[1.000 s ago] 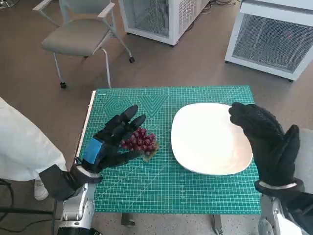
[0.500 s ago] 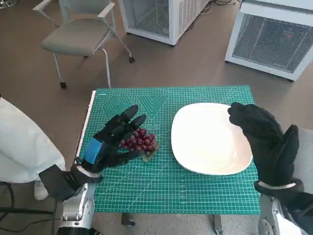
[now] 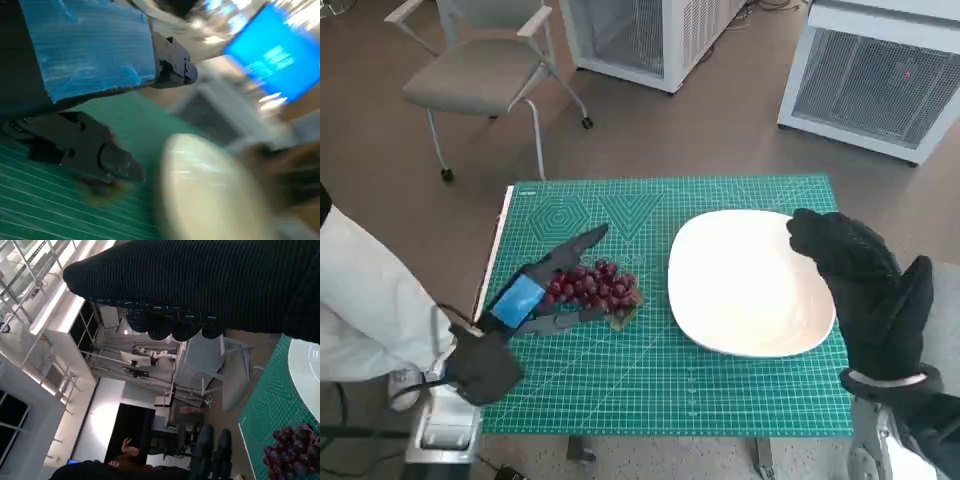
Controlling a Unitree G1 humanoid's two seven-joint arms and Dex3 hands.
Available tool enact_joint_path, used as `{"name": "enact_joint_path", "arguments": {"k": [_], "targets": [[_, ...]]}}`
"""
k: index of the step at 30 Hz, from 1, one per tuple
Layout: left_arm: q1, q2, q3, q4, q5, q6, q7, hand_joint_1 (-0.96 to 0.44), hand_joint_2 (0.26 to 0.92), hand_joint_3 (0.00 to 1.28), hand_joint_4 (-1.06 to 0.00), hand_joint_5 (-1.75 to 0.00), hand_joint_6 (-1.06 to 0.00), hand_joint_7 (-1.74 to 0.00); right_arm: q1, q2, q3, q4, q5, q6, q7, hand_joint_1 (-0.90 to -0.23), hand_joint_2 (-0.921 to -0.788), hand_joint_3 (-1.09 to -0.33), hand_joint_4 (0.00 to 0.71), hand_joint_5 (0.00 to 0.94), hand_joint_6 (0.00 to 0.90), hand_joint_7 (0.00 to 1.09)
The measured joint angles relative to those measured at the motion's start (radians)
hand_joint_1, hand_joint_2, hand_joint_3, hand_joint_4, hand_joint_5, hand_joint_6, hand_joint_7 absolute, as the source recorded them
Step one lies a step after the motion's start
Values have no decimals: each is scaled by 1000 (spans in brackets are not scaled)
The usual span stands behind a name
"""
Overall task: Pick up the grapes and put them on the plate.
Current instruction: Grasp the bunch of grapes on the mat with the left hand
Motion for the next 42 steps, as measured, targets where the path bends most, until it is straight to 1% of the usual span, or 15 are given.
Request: {"name": "enact_joint_path", "arguments": {"k": [4,7,17,23,28,33,36,42], "targets": [[-6,21,-61,-107,131,170,-36,53,787,2,-47,-5,-221,-3,0,0,0,-3,1,3,0,-436,-921,-616,446,618,178,943],[-13,30,-104,-153,183,253,-65,63,788,3,-50,-4,-224,-4,0,0,0,-4,1,8,0,-436,-921,-616,445,621,177,944],[-38,41,-199,-181,246,357,-97,65,770,0,-60,-4,-240,-7,4,0,-3,-6,1,11,0,-435,-921,-615,443,625,177,946],[-80,45,-259,-150,304,400,-105,17,758,0,-60,-2,-245,-6,5,0,-4,-6,1,11,0,-434,-921,-616,441,628,176,946],[-127,45,-296,-95,331,430,-111,-45,751,0,-54,0,-246,-4,6,0,-5,-6,0,10,0,-434,-921,-617,440,630,175,948],[-188,37,-336,15,348,451,-109,-81,749,0,-49,0,-247,-3,7,0,-5,-5,0,9,0,-434,-921,-619,439,632,175,949],[-237,25,-365,114,351,453,-99,-90,748,0,-48,0,-246,-2,6,0,-5,-4,0,7,0,-433,-921,-621,438,634,175,949],[-351,-21,-417,362,349,441,-52,-93,748,0,-48,0,-237,0,6,0,-5,1,0,1,0,-433,-921,-622,437,635,174,950]]}}
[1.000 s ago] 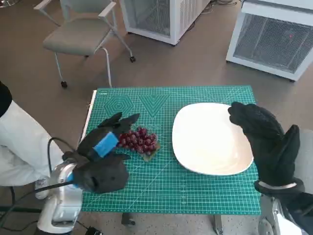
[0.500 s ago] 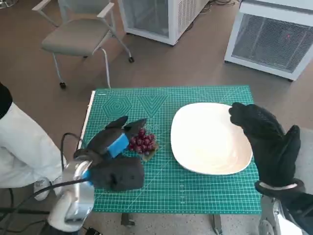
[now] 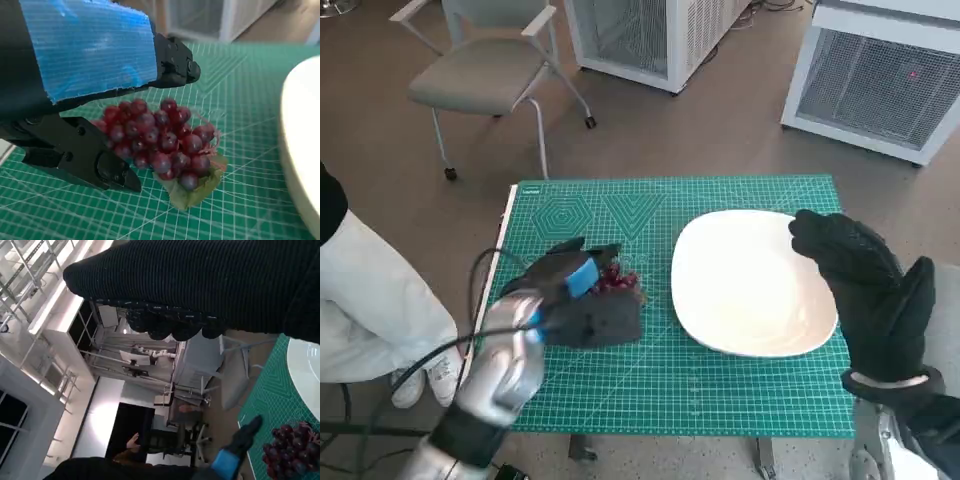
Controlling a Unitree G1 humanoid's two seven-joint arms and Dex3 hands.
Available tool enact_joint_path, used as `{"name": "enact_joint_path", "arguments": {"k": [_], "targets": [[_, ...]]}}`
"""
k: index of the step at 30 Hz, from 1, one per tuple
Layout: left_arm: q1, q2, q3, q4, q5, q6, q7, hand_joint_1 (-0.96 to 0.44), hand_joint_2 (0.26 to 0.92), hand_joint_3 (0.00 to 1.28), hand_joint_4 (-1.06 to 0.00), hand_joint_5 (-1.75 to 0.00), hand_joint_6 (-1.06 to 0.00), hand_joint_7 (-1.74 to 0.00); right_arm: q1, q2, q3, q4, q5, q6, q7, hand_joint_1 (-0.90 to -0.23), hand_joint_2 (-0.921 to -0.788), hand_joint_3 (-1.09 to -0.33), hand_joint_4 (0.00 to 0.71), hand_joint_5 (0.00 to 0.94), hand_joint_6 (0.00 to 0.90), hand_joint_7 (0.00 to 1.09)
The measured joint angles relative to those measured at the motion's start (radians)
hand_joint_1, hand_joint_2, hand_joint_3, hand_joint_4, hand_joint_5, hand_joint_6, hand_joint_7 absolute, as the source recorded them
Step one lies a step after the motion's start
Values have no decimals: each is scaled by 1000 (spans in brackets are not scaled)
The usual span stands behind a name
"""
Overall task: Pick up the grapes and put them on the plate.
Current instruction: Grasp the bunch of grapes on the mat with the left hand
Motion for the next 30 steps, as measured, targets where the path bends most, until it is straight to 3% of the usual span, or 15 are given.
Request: {"name": "enact_joint_path", "arguments": {"k": [12,30], "targets": [[-195,-92,-67,440,-16,-51,88,-65,754,3,-54,-5,-248,-13,0,0,0,5,0,-4,0,-433,-921,-624,435,639,173,951],[-252,-130,-94,618,-55,-138,156,-29,760,4,-56,0,-253,-1,3,-1,-1,4,1,-4,0,-431,-921,-625,431,645,171,955]]}}
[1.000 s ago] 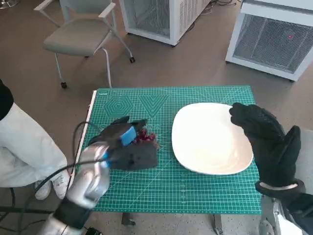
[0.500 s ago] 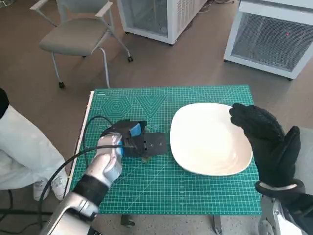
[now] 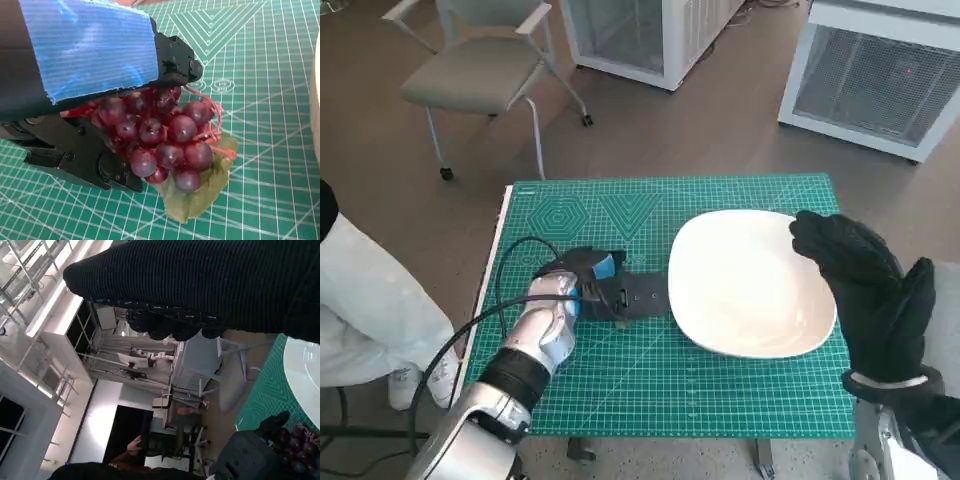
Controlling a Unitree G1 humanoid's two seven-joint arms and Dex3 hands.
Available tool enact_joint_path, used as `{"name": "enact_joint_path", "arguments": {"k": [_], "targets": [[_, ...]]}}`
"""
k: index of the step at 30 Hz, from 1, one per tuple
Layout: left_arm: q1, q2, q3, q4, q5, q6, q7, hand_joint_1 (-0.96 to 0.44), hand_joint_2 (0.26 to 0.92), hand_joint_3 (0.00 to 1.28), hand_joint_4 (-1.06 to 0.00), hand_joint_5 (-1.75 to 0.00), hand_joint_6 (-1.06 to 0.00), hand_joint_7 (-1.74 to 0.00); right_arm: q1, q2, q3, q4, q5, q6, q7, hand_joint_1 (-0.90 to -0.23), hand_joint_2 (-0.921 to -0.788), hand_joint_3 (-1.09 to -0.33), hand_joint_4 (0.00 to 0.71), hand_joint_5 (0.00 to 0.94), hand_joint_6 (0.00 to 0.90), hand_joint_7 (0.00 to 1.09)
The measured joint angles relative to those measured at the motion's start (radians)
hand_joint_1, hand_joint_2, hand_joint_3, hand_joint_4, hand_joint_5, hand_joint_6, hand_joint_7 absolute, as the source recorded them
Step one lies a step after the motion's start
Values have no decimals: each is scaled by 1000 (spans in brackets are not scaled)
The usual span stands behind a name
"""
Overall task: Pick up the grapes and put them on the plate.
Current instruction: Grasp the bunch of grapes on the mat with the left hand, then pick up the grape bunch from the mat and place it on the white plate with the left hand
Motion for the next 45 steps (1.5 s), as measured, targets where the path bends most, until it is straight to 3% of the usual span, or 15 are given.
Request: {"name": "enact_joint_path", "arguments": {"k": [8,9,11,12,13,15,17,19,21,30,45], "targets": [[-26,-9,-3,60,-15,-21,21,18,795,20,-59,-4,-260,-5,1,-1,-1,0,0,0,2,-430,-921,-627,430,648,170,956],[-28,-10,-3,66,-17,-24,26,21,800,22,-75,-9,-266,-7,1,-1,-2,0,0,0,2,-430,-921,-627,430,648,170,956],[-32,-11,-5,79,-20,-31,37,27,815,26,-231,-104,-300,-12,1,-1,-2,0,0,0,2,-430,-921,-628,429,648,170,956],[-34,-11,-8,86,-21,-36,44,48,819,40,-330,-204,-328,-17,1,-1,-2,0,0,0,2,-430,-921,-628,429,648,170,956],[-35,-11,-12,92,-21,-40,52,103,800,113,-446,-412,-379,-23,1,-1,-2,0,0,0,2,-430,-921,-628,429,649,170,956],[-37,-11,-22,103,-18,-51,72,245,710,400,-536,-920,-495,-42,1,-1,-3,0,0,1,2,-430,-921,-629,429,649,169,957],[-37,-10,-34,109,-10,-62,98,339,616,714,-516,-1349,-575,-50,1,-1,-3,0,0,2,2,-430,-921,-629,428,649,169,957],[-37,-7,-46,110,1,-73,121,372,579,867,-472,-1555,-592,-43,1,-1,-4,0,0,3,2,-430,-921,-629,428,650,169,957],[-38,-3,-55,110,6,-80,133,386,568,933,-448,-1652,-581,-32,1,-2,-5,0,1,3,2,-430,-921,-629,428,650,169,957],[-50,-1,-57,118,-14,-77,94,404,542,978,-470,-1693,-486,-5,1,-2,-8,0,0,3,2,-429,-921,-630,428,656,170,958],[-50,17,-56,96,-43,-73,63,409,530,922,-548,-1595,-612,-63,-2,-1,-7,3,0,3,2,-431,-921,-628,426,661,170,957]]}}
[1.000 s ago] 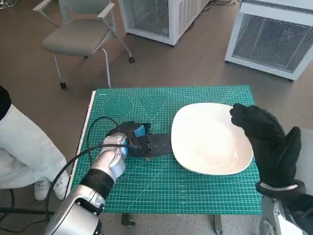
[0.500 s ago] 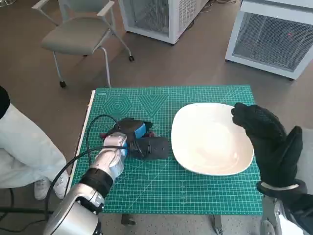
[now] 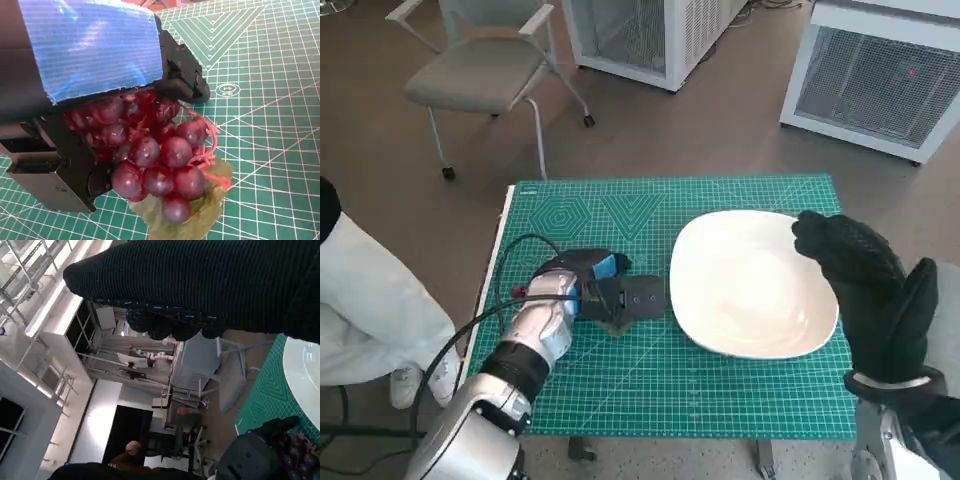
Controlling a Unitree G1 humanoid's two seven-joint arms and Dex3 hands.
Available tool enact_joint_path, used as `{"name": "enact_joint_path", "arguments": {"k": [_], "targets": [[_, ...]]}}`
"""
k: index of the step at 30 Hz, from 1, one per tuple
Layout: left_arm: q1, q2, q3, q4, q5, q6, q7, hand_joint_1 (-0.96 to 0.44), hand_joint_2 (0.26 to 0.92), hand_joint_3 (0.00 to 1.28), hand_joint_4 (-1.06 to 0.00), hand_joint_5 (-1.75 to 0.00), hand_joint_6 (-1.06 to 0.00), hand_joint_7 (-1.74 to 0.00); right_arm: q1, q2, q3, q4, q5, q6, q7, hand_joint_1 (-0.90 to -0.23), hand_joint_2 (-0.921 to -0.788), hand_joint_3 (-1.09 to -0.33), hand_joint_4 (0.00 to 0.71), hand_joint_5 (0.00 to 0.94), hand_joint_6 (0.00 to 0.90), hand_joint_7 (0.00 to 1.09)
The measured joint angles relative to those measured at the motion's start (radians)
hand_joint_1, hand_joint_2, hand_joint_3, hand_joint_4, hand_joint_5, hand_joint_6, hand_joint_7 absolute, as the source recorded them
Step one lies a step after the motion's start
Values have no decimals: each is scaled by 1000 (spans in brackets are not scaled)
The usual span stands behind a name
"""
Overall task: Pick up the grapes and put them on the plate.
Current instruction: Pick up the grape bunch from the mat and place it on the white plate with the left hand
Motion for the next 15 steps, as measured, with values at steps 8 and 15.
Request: {"name": "enact_joint_path", "arguments": {"k": [8,15], "targets": [[4,20,0,-38,-5,1,-8,411,521,909,-580,-1559,-572,-40,-1,0,0,1,0,0,0,-431,-921,-628,425,662,171,956],[7,27,0,-81,-9,10,-31,404,551,851,-579,-1535,-508,-13,-1,0,1,1,0,0,0,-432,-921,-628,425,663,171,956]]}}
